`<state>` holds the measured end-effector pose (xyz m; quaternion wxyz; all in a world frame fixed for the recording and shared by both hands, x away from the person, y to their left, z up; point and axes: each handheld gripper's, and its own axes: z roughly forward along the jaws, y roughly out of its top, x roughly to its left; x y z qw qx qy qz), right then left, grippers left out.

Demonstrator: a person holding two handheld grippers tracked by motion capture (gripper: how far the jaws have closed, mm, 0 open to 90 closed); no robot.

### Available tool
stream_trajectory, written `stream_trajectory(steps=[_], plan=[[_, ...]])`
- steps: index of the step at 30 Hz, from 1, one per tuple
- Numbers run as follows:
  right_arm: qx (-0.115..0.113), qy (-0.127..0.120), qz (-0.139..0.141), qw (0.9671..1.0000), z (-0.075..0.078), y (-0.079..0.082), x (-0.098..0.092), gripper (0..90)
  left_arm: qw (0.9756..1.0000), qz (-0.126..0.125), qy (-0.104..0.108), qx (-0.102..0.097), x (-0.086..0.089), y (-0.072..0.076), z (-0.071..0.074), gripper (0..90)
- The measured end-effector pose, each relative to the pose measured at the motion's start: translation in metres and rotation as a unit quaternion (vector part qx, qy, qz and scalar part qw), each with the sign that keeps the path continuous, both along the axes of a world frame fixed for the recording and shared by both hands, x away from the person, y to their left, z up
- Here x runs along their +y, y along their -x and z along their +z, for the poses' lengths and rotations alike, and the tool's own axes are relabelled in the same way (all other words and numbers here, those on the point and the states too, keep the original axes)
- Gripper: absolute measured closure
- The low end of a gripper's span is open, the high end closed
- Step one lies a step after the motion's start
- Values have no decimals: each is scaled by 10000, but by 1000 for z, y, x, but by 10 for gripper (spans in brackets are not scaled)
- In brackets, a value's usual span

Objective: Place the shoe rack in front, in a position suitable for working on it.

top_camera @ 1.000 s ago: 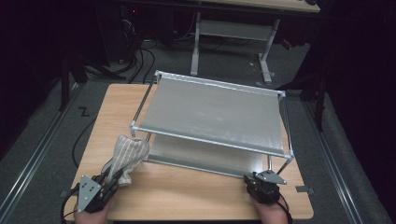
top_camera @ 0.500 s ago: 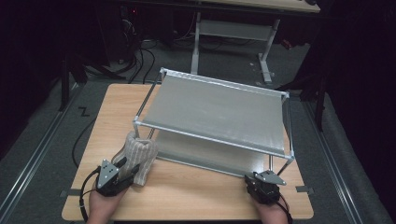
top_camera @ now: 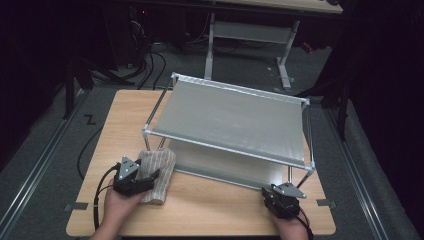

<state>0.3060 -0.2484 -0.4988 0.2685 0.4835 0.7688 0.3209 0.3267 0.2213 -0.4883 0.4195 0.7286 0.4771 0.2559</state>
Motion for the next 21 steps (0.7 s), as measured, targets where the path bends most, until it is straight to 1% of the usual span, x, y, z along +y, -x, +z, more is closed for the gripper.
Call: stream_trajectory(steps=[1,2,3,4,5,6,7,8,9,10,11,13,14,15,17,18,19,20,21], plan=[[-6,6,4,10000,0,0,0,599,9999,-24,-86,77,-2,-2,-3,217],[-5,7,6,10000,0,0,0,599,9998,-45,-127,176,-3,-4,-5,214],[-7,8,6,10000,0,0,0,599,9996,-82,-120,248,-4,-5,-7,218],[-5,-2,-2,10000,0,0,0,599,9996,-61,-103,266,-4,-5,-9,317],[-5,-2,-2,10000,0,0,0,599,9996,-61,-103,266,-4,-5,-9,386],[-4,-3,-2,10000,0,0,0,599,9996,-65,-82,256,-2,-5,-9,386],[-4,-3,-3,10000,0,0,0,599,9998,-35,-38,205,-1,-4,-9,477],[-5,-1,0,10000,0,0,0,599,10000,31,71,36,4,0,-8,605],[-5,-1,0,10000,0,0,0,599,10000,31,71,36,4,0,-8,631],[-7,4,8,10000,0,0,0,599,9995,51,193,-243,9,6,-4,647],[-7,4,8,10000,0,0,0,599,9995,51,193,-243,9,6,-4,654],[-7,-2,5,10000,0,0,0,599,9979,40,204,-616,12,15,3,656],[-10,-4,2,10000,0,0,0,599,9946,69,202,-1019,15,25,13,656],[-10,-4,2,10000,0,0,0,599,9946,69,202,-1019,15,25,13,656],[-23,2,9,10000,0,0,0,599,9890,122,208,-1459,19,31,24,656],[-15,-5,3,10000,0,0,0,599,9862,151,225,-1632,20,32,30,655],[-21,3,10,10000,0,0,0,599,9818,128,244,-1879,20,30,39,648],[-21,3,10,10000,0,0,0,599,9818,128,244,-1879,20,30,39,641],[-20,3,11,10000,0,0,0,599,9802,116,220,-1963,19,29,42,641]])
